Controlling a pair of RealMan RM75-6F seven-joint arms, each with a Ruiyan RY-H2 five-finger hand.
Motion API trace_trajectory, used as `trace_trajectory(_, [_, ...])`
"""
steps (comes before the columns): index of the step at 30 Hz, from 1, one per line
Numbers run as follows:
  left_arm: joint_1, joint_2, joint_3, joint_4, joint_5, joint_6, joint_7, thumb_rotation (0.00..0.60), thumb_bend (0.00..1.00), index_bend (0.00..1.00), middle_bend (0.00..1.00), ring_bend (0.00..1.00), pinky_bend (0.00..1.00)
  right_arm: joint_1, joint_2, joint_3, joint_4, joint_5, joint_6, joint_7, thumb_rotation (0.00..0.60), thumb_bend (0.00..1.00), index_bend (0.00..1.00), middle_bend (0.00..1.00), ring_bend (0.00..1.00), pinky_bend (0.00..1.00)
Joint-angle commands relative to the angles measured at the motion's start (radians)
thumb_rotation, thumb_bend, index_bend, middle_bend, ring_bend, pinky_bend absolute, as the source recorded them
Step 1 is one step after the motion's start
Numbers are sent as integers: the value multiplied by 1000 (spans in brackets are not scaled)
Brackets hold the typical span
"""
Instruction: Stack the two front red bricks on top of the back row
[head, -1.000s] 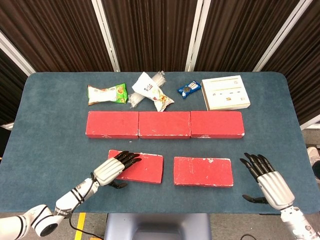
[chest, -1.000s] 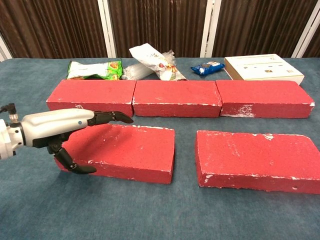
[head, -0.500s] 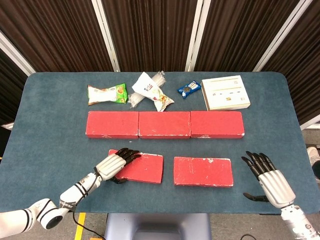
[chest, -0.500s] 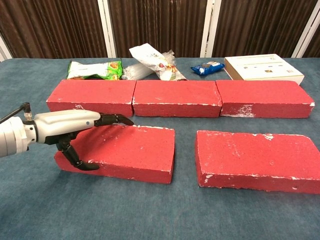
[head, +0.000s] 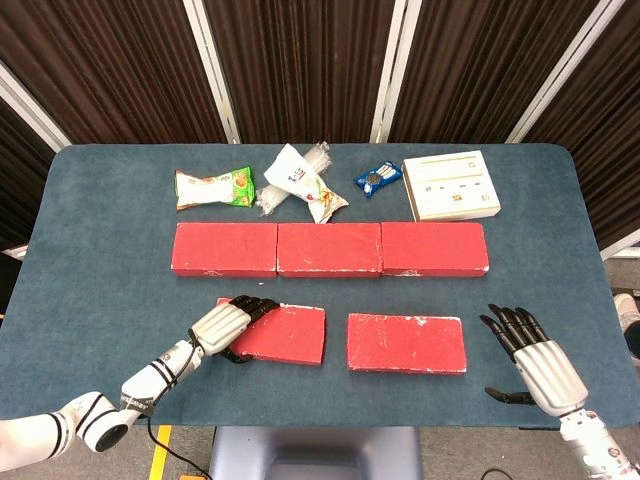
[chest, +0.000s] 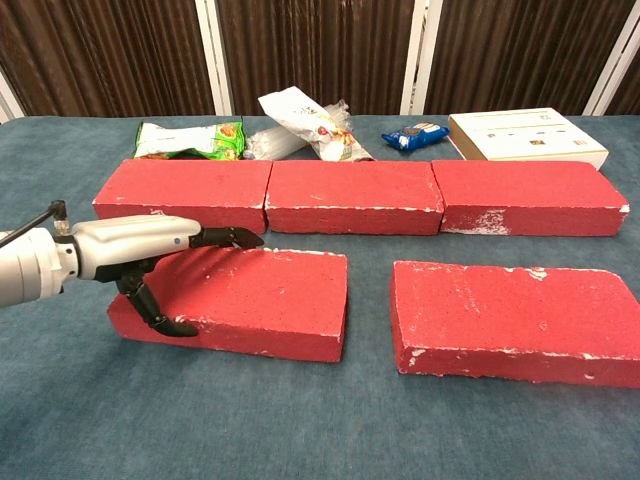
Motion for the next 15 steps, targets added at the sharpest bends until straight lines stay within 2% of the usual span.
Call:
trace_trajectory(1, [10,6,-5,-8,11,43,-5,600,267,0,574,574,595,0,0,0,-1,1,-1,0,600,124,0,0,0,0])
trace_trajectory(3, [16,11,-12,-15,16,72,0,600,268,0,610,624,648,1,0,0,-1,2,-3,-1,600,125,0,0,0,0])
trace_trajectory(8, [20,24,-30,-30,10,103,15,600,268,0,626,652,672,2,1,-1,-2,2,-5,0,600,124,0,0,0,0])
trace_trajectory(9, [18,31,-46,-35,3,114,25,600,268,0,628,658,677,2,2,-1,-2,3,-6,0,600,124,0,0,0,0])
trace_trajectory(10, [5,47,-94,-33,-17,135,56,600,270,0,629,662,680,3,3,0,-2,8,-10,3,600,125,0,0,0,0])
trace_trajectory(15, [-53,54,-190,-8,-144,69,130,600,275,0,629,667,685,9,7,4,-3,17,-21,9,600,124,0,0,0,0])
